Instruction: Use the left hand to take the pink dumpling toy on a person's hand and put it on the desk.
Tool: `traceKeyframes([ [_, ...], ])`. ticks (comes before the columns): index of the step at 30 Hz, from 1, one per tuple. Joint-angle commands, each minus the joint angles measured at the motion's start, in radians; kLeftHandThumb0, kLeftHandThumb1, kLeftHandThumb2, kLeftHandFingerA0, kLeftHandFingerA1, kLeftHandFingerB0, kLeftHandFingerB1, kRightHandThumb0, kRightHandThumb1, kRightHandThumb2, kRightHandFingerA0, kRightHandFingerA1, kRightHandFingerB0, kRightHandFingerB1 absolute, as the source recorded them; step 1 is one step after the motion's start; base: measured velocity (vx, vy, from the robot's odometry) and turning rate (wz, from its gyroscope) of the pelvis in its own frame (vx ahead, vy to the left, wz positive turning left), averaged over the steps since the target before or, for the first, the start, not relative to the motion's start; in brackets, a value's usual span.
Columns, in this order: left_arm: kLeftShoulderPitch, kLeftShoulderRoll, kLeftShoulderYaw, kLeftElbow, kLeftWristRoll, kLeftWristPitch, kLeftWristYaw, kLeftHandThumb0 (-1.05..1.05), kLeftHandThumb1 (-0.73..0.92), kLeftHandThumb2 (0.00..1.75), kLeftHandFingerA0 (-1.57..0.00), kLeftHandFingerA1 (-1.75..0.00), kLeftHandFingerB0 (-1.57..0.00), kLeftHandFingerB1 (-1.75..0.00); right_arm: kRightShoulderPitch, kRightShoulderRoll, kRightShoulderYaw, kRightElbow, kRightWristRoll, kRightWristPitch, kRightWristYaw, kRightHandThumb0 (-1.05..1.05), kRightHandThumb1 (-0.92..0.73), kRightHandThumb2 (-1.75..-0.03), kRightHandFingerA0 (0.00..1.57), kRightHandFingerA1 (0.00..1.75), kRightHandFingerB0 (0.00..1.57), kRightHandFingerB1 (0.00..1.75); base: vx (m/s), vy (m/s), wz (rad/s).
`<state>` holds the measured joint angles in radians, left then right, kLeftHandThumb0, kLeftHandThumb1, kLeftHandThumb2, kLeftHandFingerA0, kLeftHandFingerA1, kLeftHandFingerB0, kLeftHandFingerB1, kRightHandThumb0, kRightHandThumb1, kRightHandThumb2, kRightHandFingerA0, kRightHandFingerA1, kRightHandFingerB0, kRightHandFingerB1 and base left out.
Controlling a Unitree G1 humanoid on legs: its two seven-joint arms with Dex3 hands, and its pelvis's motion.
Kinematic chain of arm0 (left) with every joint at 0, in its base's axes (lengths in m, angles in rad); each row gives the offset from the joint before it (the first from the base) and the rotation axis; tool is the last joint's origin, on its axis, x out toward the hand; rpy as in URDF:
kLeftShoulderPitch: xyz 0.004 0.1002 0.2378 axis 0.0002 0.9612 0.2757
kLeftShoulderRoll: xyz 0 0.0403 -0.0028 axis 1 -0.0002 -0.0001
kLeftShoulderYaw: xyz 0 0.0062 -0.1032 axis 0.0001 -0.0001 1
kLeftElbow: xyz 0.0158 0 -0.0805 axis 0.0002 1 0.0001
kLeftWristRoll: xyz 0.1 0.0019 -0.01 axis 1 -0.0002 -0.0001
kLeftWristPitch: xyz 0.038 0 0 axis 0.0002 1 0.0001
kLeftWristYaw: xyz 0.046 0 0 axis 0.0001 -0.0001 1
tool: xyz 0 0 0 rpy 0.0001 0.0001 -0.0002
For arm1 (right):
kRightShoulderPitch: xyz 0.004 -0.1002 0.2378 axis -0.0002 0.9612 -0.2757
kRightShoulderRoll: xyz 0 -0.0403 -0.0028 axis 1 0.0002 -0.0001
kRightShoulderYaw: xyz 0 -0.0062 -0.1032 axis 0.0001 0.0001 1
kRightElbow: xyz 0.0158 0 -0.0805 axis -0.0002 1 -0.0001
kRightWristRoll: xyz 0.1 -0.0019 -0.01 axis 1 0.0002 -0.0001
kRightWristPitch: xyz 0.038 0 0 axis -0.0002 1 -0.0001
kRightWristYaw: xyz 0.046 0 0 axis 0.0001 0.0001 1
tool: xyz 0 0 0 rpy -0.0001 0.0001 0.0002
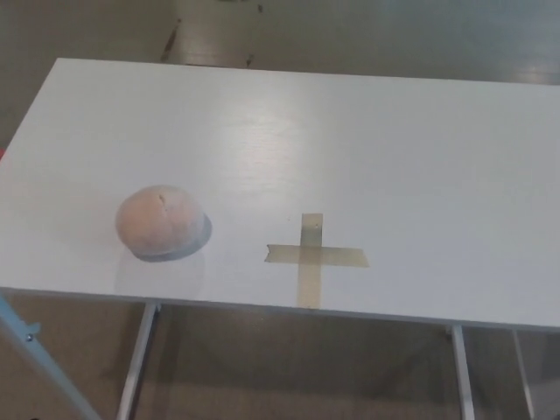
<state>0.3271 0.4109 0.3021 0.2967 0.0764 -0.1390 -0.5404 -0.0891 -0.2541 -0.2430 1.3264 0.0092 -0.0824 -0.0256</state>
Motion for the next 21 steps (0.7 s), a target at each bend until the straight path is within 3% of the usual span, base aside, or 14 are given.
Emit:
traceKeyframes([
  [1, -0.296, 0.062, -0.160, 0.811, 0.226, 0.085, 0.395, -0.54, 0.64, 0.89, -0.52, -0.53, -0.36, -0.47, 0.003, 0.019, 0.018, 0.007, -0.024, -0.023, -0.054, -0.15, -0.70, -0.60, 0.73, 0.50, 0.52, 0.42, 0.00, 0.000, 0.00],
  [10, -0.332, 0.077, -0.214, 0.881, 0.211, 0.037, 0.379, -0.53, 0.62, 0.88, -0.52, -0.53, -0.37, -0.47, -0.001, 0.024, 0.018, 0.008, -0.020, -0.014, -0.066, -0.18, -0.71, -0.60, 0.75, 0.52, 0.51, 0.41, 0.00, 0.000, 0.00],
  [11, -0.339, 0.079, -0.214, 0.892, 0.202, 0.042, 0.377, -0.47, 0.73, 0.62, -0.56, -0.39, -0.43, -0.35, -0.001, 0.027, 0.014, 0.009, -0.015, -0.015, -0.066, -0.19, -0.72, -0.61, 0.76, 0.53, 0.51, 0.41, 0.00, 0.000, 0.00],
  [20, -0.325, 0.083, -0.257, 0.975, 0.173, -0.006, 0.390, -0.46, 0.73, 0.62, -0.54, -0.38, -0.40, -0.34, 0.068, 0.019, 0.016, 0.005, -0.010, -0.045, -0.049, -0.17, -0.72, -0.61, 0.75, 0.53, 0.52, 0.42, 0.00, 0.000, 0.00],
  [21, -0.324, 0.081, -0.262, 0.980, 0.173, -0.009, 0.395, -0.52, 0.62, 0.86, -0.49, -0.51, -0.35, -0.46, 0.074, 0.019, 0.012, 0.004, -0.006, -0.048, -0.048, -0.17, -0.72, -0.61, 0.74, 0.52, 0.53, 0.42, 0.00, 0.000, 0.00],
])
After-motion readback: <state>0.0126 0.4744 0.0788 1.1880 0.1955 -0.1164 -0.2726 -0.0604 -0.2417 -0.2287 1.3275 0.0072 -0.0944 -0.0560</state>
